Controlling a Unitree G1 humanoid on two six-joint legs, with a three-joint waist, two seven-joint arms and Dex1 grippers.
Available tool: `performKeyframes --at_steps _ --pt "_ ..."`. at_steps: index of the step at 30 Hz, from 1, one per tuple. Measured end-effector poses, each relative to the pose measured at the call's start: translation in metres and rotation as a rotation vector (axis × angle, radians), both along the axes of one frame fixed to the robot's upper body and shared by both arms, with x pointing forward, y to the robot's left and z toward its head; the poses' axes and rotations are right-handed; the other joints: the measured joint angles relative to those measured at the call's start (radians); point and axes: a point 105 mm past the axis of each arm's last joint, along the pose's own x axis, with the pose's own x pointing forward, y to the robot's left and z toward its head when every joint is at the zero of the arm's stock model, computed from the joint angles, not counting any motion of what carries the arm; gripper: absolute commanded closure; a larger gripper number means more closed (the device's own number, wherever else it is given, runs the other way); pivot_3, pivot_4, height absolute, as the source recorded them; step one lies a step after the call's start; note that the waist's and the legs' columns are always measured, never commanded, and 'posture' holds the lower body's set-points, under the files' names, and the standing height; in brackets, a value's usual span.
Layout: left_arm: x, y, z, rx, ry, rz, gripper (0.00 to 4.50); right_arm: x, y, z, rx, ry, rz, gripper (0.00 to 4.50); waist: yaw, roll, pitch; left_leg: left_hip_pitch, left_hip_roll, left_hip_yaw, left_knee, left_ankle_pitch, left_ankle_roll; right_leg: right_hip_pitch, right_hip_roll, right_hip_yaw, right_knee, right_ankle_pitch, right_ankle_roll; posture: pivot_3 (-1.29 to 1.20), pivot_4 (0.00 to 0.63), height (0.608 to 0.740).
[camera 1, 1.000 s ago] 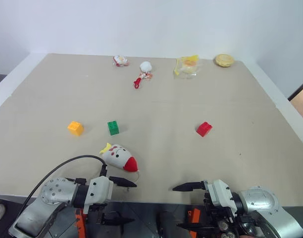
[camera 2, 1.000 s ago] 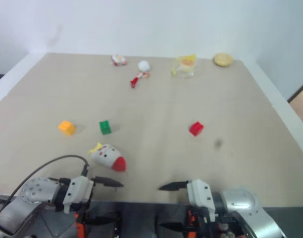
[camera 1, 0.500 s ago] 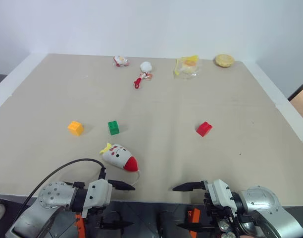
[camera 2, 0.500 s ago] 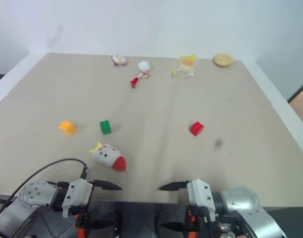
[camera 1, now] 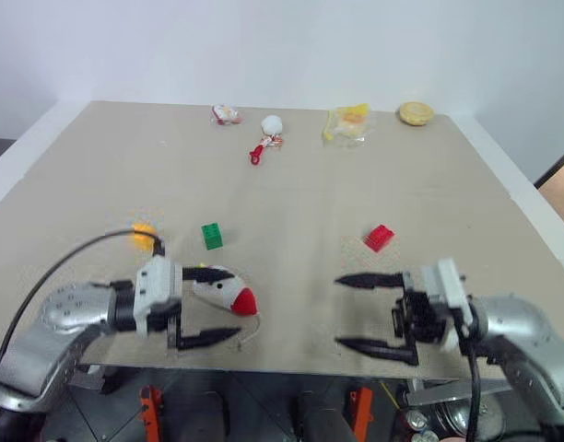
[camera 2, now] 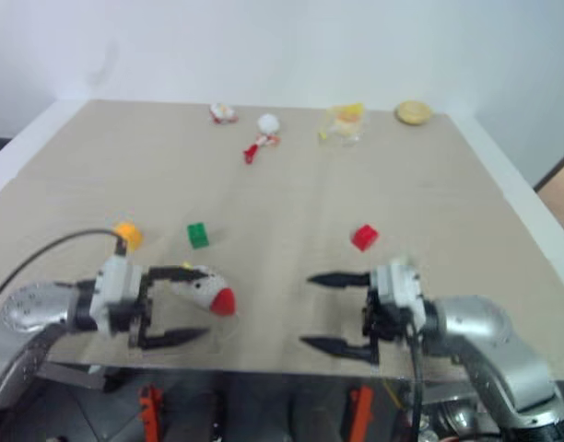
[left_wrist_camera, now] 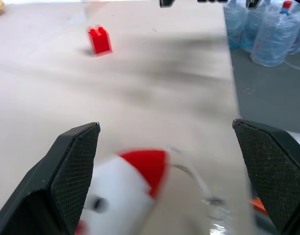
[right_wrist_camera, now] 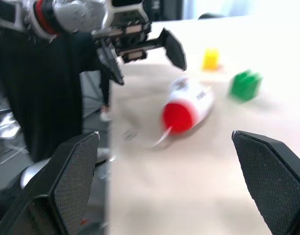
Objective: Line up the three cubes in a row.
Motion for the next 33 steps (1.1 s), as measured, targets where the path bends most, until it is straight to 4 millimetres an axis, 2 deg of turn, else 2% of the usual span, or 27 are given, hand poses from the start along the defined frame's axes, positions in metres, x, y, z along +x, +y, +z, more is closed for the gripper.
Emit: performKeyframes --at_steps 3,5,8,12,14,15,16,20,21,23,26,27,30,33 --pt "0.022 0.008 -0.004 0.088 -0.025 0.024 0.01 0.009 -0.001 0.002 -0.026 0.017 -0.020 0.00 0.000 0.000 0.000 -0.001 0.000 0.000 -0.001 0.000 0.000 -0.001 0.000 0.000 0.000 0.001 0.001 0.00 0.150 0.738" --pt "0.031 0.011 -0.011 0.138 -0.028 0.015 0.01 0.014 -0.003 -0.003 -0.050 0.038 -0.037 0.00 0.000 0.000 0.000 -0.003 0.000 0.000 -0.002 0.000 0.000 -0.002 0.001 0.001 0.000 0.000 0.002 0.00 0.150 0.738" --pt "0.037 0.011 -0.026 0.222 -0.006 -0.014 0.01 0.020 -0.002 -0.008 -0.064 0.049 -0.054 0.00 0.000 0.000 0.000 -0.006 -0.001 -0.001 -0.003 -0.001 0.000 -0.004 0.002 0.002 0.000 -0.001 0.003 0.00 0.150 0.738" --pt "0.037 0.002 -0.038 0.272 0.038 -0.080 0.01 0.026 0.002 -0.004 -0.045 0.027 -0.073 0.00 0.000 0.000 0.000 -0.007 -0.001 -0.004 -0.003 -0.001 0.001 -0.004 0.003 0.001 0.000 0.000 0.007 0.00 0.150 0.738" --pt "0.037 0.001 -0.039 0.276 0.041 -0.087 0.51 0.027 0.002 -0.004 -0.044 0.028 -0.076 0.00 0.000 0.000 0.000 -0.007 -0.001 -0.004 -0.002 -0.001 0.001 -0.004 0.004 0.001 0.000 0.000 0.006 0.00 0.150 0.738" --pt "0.037 0.001 -0.042 0.291 0.045 -0.089 0.56 0.027 0.002 -0.005 -0.044 0.033 -0.080 0.00 0.000 0.000 0.000 -0.007 -0.001 -0.004 -0.002 -0.001 0.001 -0.004 0.004 0.001 0.000 -0.001 0.004 0.00 0.150 0.738" --pt "0.037 0.000 -0.044 0.297 0.049 -0.098 1.06 0.027 0.002 -0.006 -0.043 0.036 -0.084 0.00 0.000 0.000 0.000 -0.007 -0.001 -0.004 -0.001 -0.001 0.001 -0.003 0.004 0.001 0.000 -0.001 0.004 0.00 0.150 0.738" --pt "0.038 0.001 -0.047 0.305 0.056 -0.115 2.37 0.026 0.004 -0.005 -0.032 0.033 -0.083 0.00 0.000 0.000 0.000 -0.006 0.000 -0.004 0.001 0.000 0.001 -0.003 0.003 0.001 0.000 0.001 0.003 0.00 0.150 0.738" --pt "0.038 0.002 -0.047 0.307 0.053 -0.118 2.57 0.027 0.005 -0.005 -0.029 0.032 -0.083 0.00 0.000 0.000 0.000 -0.006 0.000 -0.004 0.001 0.000 0.001 -0.003 0.003 0.001 0.000 0.001 0.003 0.00 0.150 0.738" --pt "0.039 0.003 -0.048 0.306 0.047 -0.121 3.40 0.027 0.006 -0.004 -0.022 0.029 -0.084 0.00 0.000 0.001 0.000 -0.005 0.000 -0.004 0.001 0.000 0.001 -0.002 0.003 0.001 0.000 0.002 0.003 0.00 0.150 0.738" --pt "0.040 0.003 -0.047 0.296 0.048 -0.115 4.25 0.028 0.007 -0.002 -0.017 0.022 -0.081 0.00 0.000 0.001 -0.001 -0.004 0.000 -0.003 0.001 0.000 0.002 -0.002 0.004 0.001 0.001 0.002 0.003 0.00 0.150 0.738" --pt "0.041 0.004 -0.048 0.287 0.053 -0.109 4.42 0.028 0.007 -0.002 -0.015 0.022 -0.080 0.00 0.000 0.002 -0.001 -0.004 0.000 -0.003 0.001 0.000 0.002 -0.001 0.004 0.001 0.001 0.002 0.003 0.00 0.150 0.738" --pt "0.044 0.006 -0.045 0.232 0.085 -0.075 4.43 0.028 0.009 -0.001 -0.008 0.020 -0.073 0.00 0.000 0.002 -0.001 -0.004 0.000 -0.003 0.001 0.001 0.003 -0.002 0.004 0.001 0.002 0.003 0.002 0.00 0.150 0.738" --pt "0.055 0.011 -0.030 0.079 0.157 0.049 4.43 0.031 0.014 0.009 0.028 -0.004 -0.059 0.00 -0.002 0.001 0.000 -0.004 0.001 -0.003 0.001 0.002 0.004 -0.003 0.005 0.001 0.003 0.004 0.002 0.00 0.150 0.738"
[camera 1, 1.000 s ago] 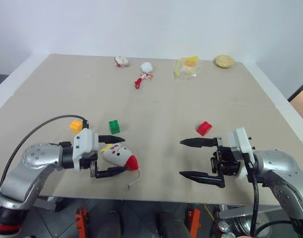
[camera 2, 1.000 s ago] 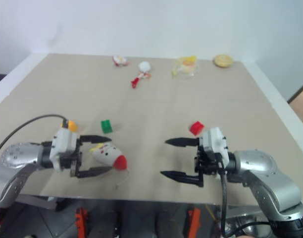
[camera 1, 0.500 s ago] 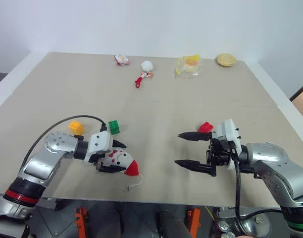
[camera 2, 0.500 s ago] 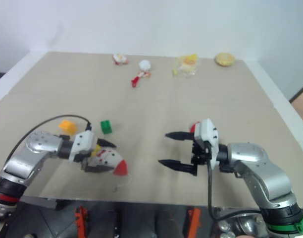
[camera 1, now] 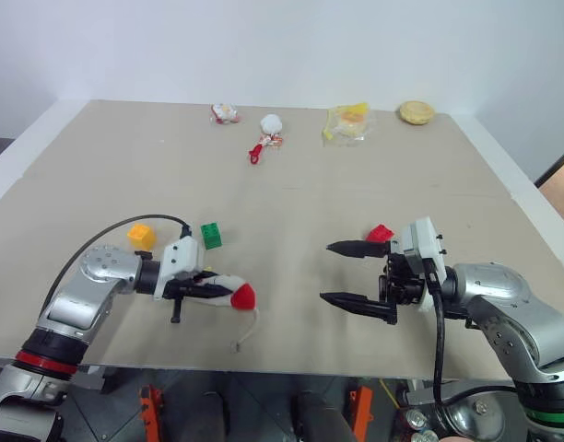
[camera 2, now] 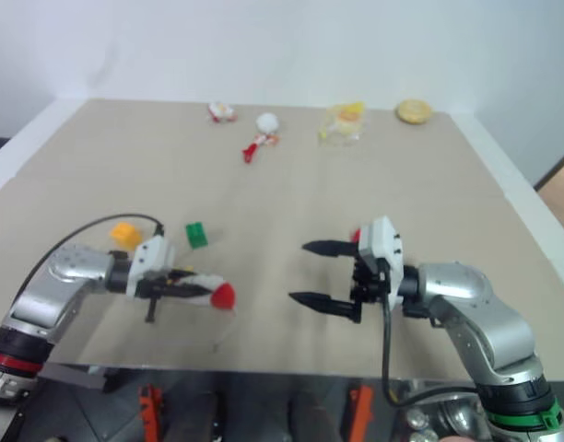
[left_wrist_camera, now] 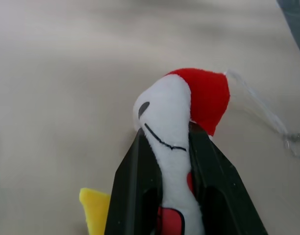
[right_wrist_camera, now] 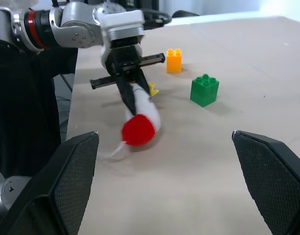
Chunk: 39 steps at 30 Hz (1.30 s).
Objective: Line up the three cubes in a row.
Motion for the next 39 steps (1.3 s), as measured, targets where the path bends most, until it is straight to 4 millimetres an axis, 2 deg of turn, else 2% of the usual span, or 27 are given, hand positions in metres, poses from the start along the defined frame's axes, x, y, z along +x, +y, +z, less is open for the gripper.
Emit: performKeyframes --at_steps 2,5,8,11,16,20,23,27,29,37,39 --pt "0.012 0.007 0.020 -0.102 -0.009 0.109 4.43 0.004 0.008 0.013 0.061 -0.025 0.008 0.00 -0.001 0.000 0.000 0.000 0.001 -0.001 0.000 0.000 0.000 0.000 0.001 0.000 0.001 0.000 0.000 0.00 0.150 0.738" --pt "0.038 0.029 0.060 -0.215 -0.109 0.319 4.43 0.016 0.018 0.037 0.168 -0.075 -0.006 0.00 0.000 0.000 0.000 0.000 0.001 -0.003 0.000 0.001 0.000 0.000 0.003 -0.001 0.001 0.001 0.000 0.00 0.150 0.738" --pt "0.061 0.065 0.095 -0.323 -0.229 0.573 4.43 0.025 0.025 0.048 0.235 -0.092 -0.036 0.00 0.000 -0.001 0.000 0.000 0.001 -0.003 0.000 0.001 0.000 0.000 0.003 -0.001 0.001 0.002 0.001 0.00 0.150 0.738" --pt "0.076 0.109 0.103 -0.356 -0.300 0.852 4.43 0.032 0.033 0.049 0.265 -0.083 -0.048 0.00 0.000 0.000 0.000 0.000 0.001 -0.003 -0.002 0.001 0.000 0.000 0.003 0.000 0.001 0.003 0.004 0.00 0.150 0.738" --pt "0.083 0.175 0.088 -0.326 -0.336 1.263 4.43 0.034 0.043 0.043 0.260 -0.073 -0.037 0.00 0.001 -0.001 0.000 -0.003 0.001 -0.004 -0.003 0.001 0.000 -0.002 0.003 -0.001 0.001 0.003 0.003 0.00 0.150 0.738" --pt "0.071 0.232 0.066 -0.212 -0.347 1.556 4.43 0.033 0.047 0.040 0.253 -0.070 -0.021 0.00 0.000 -0.001 0.000 -0.003 0.001 -0.004 -0.004 0.001 0.000 -0.003 0.003 -0.002 0.001 0.003 0.003 0.00 0.150 0.738" --pt "0.059 0.262 0.041 -0.138 -0.299 1.711 4.43 0.033 0.049 0.038 0.248 -0.067 -0.017 0.00 0.001 -0.001 0.000 -0.002 0.001 -0.004 -0.004 0.001 -0.001 -0.002 0.003 -0.003 0.001 0.003 0.003 0.00 0.150 0.738" --pt "0.047 0.280 0.003 -0.061 -0.201 1.815 4.43 0.032 0.051 0.034 0.246 -0.053 -0.016 0.00 0.003 -0.003 0.000 -0.003 0.001 -0.005 -0.004 0.003 -0.004 -0.002 0.001 -0.007 0.001 0.003 0.003 0.00 0.150 0.738" --pt "0.046 0.281 -0.002 -0.059 -0.194 1.830 3.41 0.032 0.050 0.033 0.246 -0.050 -0.016 0.00 0.004 -0.004 0.000 -0.004 0.001 -0.005 -0.004 0.004 -0.005 -0.002 0.000 -0.009 0.001 0.003 0.002 0.00 0.150 0.738" --pt "0.046 0.283 -0.001 -0.080 -0.213 1.858 0.58 0.026 0.053 0.037 0.253 -0.052 0.007 0.00 0.003 -0.004 0.000 -0.003 0.001 -0.004 -0.005 0.005 -0.007 -0.002 -0.002 -0.012 0.001 0.004 0.001 0.00 0.150 0.738" --pt "0.045 0.283 -0.001 -0.083 -0.214 1.865 0.03 0.026 0.053 0.036 0.254 -0.047 0.010 0.00 0.003 -0.004 0.000 -0.003 0.001 -0.004 -0.005 0.005 -0.007 -0.002 -0.002 -0.012 0.001 0.004 0.001 0.00 0.150 0.738"
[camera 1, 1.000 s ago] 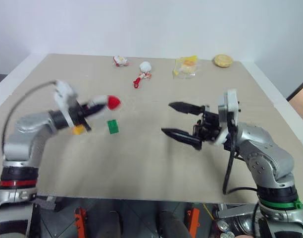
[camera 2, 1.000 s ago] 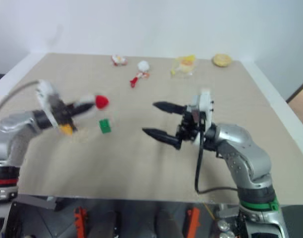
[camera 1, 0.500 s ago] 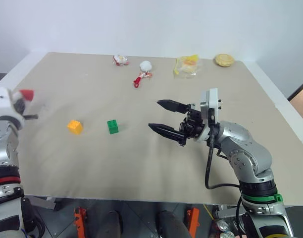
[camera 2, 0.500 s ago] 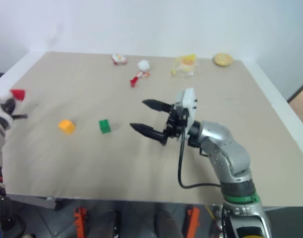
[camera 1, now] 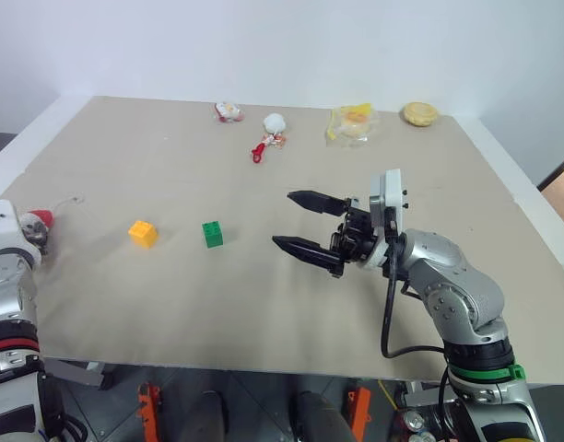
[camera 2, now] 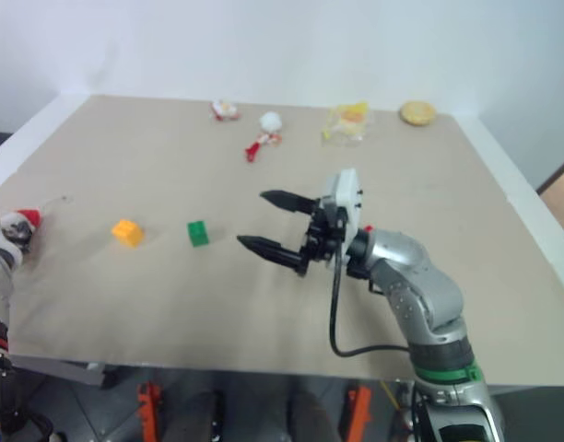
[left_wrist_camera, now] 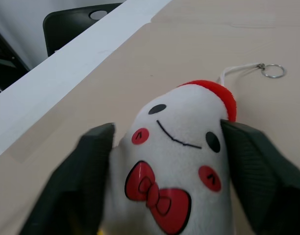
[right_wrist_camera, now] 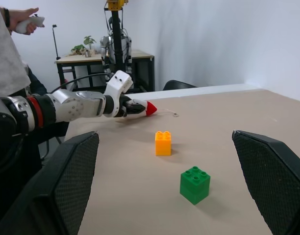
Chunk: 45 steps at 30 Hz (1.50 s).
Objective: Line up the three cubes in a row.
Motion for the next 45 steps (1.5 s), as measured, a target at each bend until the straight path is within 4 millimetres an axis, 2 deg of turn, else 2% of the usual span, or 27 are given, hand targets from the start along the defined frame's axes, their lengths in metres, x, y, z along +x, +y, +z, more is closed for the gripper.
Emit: performKeyframes --at_steps 9,11,15,16,17,18,20,22,24,26,28,30,35,40,45 --pt "-0.004 0.005 0.010 0.016 -0.071 0.057 0.03 0.000 -0.003 0.005 0.029 -0.026 -0.022 0.00 0.000 0.000 0.000 0.000 0.000 0.000 0.000 0.000 0.000 0.000 0.000 0.000 0.000 0.000 0.000 0.00 0.150 0.738" --pt "-0.005 0.006 0.019 0.040 -0.110 0.075 0.03 0.004 -0.007 0.008 0.043 -0.038 -0.053 0.00 0.000 0.000 0.000 0.000 0.000 0.000 0.000 0.000 0.000 0.000 0.000 0.000 0.000 0.000 0.000 0.00 0.150 0.738" --pt "-0.006 0.001 0.054 0.128 -0.260 0.079 0.03 0.024 -0.030 0.004 0.021 -0.017 -0.199 0.00 0.002 -0.001 0.000 0.000 0.000 0.001 0.000 0.001 -0.001 0.000 -0.002 -0.001 0.000 0.000 0.000 0.00 0.150 0.738" --pt "-0.001 -0.010 0.073 0.148 -0.339 0.034 0.03 0.035 -0.046 -0.002 -0.026 0.008 -0.277 0.00 0.008 -0.001 0.000 -0.001 0.000 0.002 0.000 0.003 -0.005 0.001 -0.003 -0.002 -0.001 0.001 -0.002 0.00 0.150 0.738" --pt "0.005 -0.026 0.092 0.152 -0.421 -0.034 0.03 0.045 -0.062 -0.007 -0.060 0.032 -0.352 0.00 0.017 -0.001 0.000 -0.002 0.000 0.003 -0.001 0.003 -0.006 0.001 -0.004 -0.002 -0.002 0.001 -0.008 0.00 0.150 0.738" --pt "0.012 -0.045 0.109 0.146 -0.496 -0.130 0.03 0.052 -0.075 -0.011 -0.084 0.045 -0.407 0.00 0.023 -0.001 0.000 -0.002 -0.001 0.004 -0.001 0.004 -0.006 0.001 -0.004 -0.002 -0.002 0.001 -0.008 0.00 0.150 0.738" --pt "0.023 -0.098 0.137 0.139 -0.617 -0.386 0.03 0.060 -0.094 -0.016 -0.136 0.070 -0.480 0.00 0.027 -0.001 0.000 -0.002 -0.001 0.006 -0.001 0.004 -0.006 0.003 -0.005 -0.002 -0.003 0.001 -0.008 0.00 0.150 0.738" --pt "0.027 -0.175 0.147 0.131 -0.659 -0.733 0.03 0.065 -0.110 -0.024 -0.200 0.106 -0.527 0.00 0.027 -0.001 0.000 -0.002 -0.001 0.008 -0.001 0.005 -0.005 0.003 -0.006 0.000 -0.004 0.000 -0.006 0.00 0.150 0.738" --pt "0.025 -0.227 0.138 0.101 -0.619 -0.970 0.03 0.068 -0.120 -0.031 -0.226 0.136 -0.550 0.00 0.020 -0.001 0.000 -0.002 -0.001 0.008 -0.002 0.004 -0.005 0.003 -0.006 0.002 -0.005 0.000 -0.004 0.00 0.150 0.738" --pt "0.014 -0.272 0.120 0.049 -0.541 -1.191 0.03 0.072 -0.140 -0.041 -0.279 0.182 -0.593 0.00 0.007 0.000 0.000 -0.002 -0.001 0.009 -0.004 0.004 -0.004 0.002 -0.005 0.004 -0.005 0.001 0.000 0.00 0.150 0.738" --pt "-0.001 -0.305 0.098 0.011 -0.439 -1.379 0.03 0.073 -0.158 -0.050 -0.329 0.220 -0.631 0.00 -0.005 0.001 0.001 -0.002 -0.001 0.008 -0.005 0.003 -0.002 0.002 -0.003 0.004 -0.004 -0.001 0.000 0.00 0.150 0.738" --pt "-0.013 -0.325 0.081 -0.015 -0.358 -1.494 0.03 0.074 -0.167 -0.055 -0.350 0.243 -0.648 0.00 -0.007 0.002 0.001 0.000 0.000 0.007 -0.005 0.001 0.001 0.002 -0.001 0.004 -0.003 -0.002 -0.001 0.00 0.150 0.738" --pt "-0.030 -0.348 0.051 -0.057 -0.216 -1.635 0.03 0.075 -0.170 -0.073 -0.365 0.310 -0.636 0.00 -0.004 0.003 0.001 -0.001 0.001 0.006 -0.002 0.001 0.002 0.002 -0.001 0.003 -0.003 -0.005 0.004 0.00 0.150 0.738" --pt "-0.030 -0.351 0.048 -0.048 -0.203 -1.641 0.03 0.078 -0.163 -0.084 -0.348 0.344 -0.625 0.00 -0.004 0.003 0.001 -0.001 -0.002 0.006 0.002 0.001 0.002 0.003 -0.002 0.005 -0.003 -0.005 0.003 0.00 0.150 0.738" --pt "-0.032 -0.358 0.046 -0.047 -0.198 -1.666 0.03 0.086 -0.169 -0.091 -0.375 0.358 -0.678 0.00 -0.004 0.003 0.001 -0.001 -0.002 0.006 0.002 0.001 0.002 0.003 -0.002 0.007 -0.003 -0.004 0.003 0.00 0.150 0.738"
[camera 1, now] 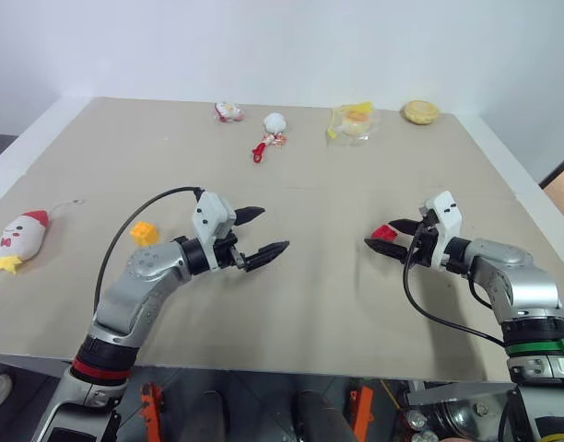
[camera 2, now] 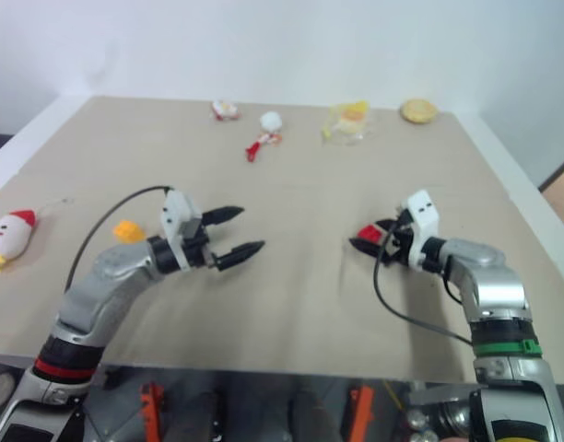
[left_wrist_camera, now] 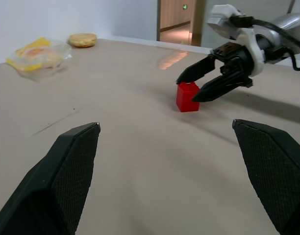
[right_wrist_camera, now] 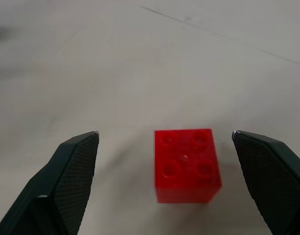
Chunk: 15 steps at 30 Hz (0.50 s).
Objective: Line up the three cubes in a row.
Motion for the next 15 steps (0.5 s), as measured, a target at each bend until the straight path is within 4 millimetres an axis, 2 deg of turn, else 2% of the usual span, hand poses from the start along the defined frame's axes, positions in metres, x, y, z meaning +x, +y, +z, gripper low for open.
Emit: performKeyframes --at_steps 4,7,13,14,15 --pt "-0.002 -0.004 -0.001 0.005 0.001 -0.019 0.03 0.005 -0.004 -0.014 -0.033 0.035 -0.037 0.00 0.000 0.000 0.000 0.000 0.000 0.000 -0.001 0.000 0.000 0.000 0.000 0.000 0.000 0.000 0.000 0.00 0.150 0.738" --pt "-0.004 -0.006 -0.003 0.011 0.006 -0.044 0.00 0.006 -0.003 -0.019 -0.020 0.053 -0.041 0.85 0.000 0.000 0.000 0.000 0.000 0.000 -0.002 0.000 0.000 0.000 0.000 0.000 0.000 0.001 0.003 0.00 0.150 0.738" --pt "-0.011 -0.010 -0.004 0.029 0.013 -0.100 0.00 0.009 -0.002 -0.015 -0.031 0.043 -0.040 2.97 0.000 0.000 0.000 0.000 0.000 0.000 -0.002 0.000 0.000 0.000 0.000 0.000 0.000 0.000 0.002 0.00 0.150 0.738" --pt "-0.011 -0.010 -0.004 0.031 0.011 -0.102 0.00 0.009 -0.002 -0.015 -0.032 0.043 -0.041 3.23 0.000 0.000 0.000 0.000 0.000 0.000 -0.002 0.000 0.000 0.000 0.000 0.000 0.000 0.000 0.002 0.00 0.150 0.738" --pt "-0.011 -0.010 -0.004 0.032 0.010 -0.102 0.00 0.009 -0.002 -0.015 -0.032 0.043 -0.041 3.23 0.000 0.000 0.000 0.000 0.000 0.000 -0.002 0.000 0.000 0.000 0.000 0.000 0.000 0.000 0.002 0.00 0.150 0.738"
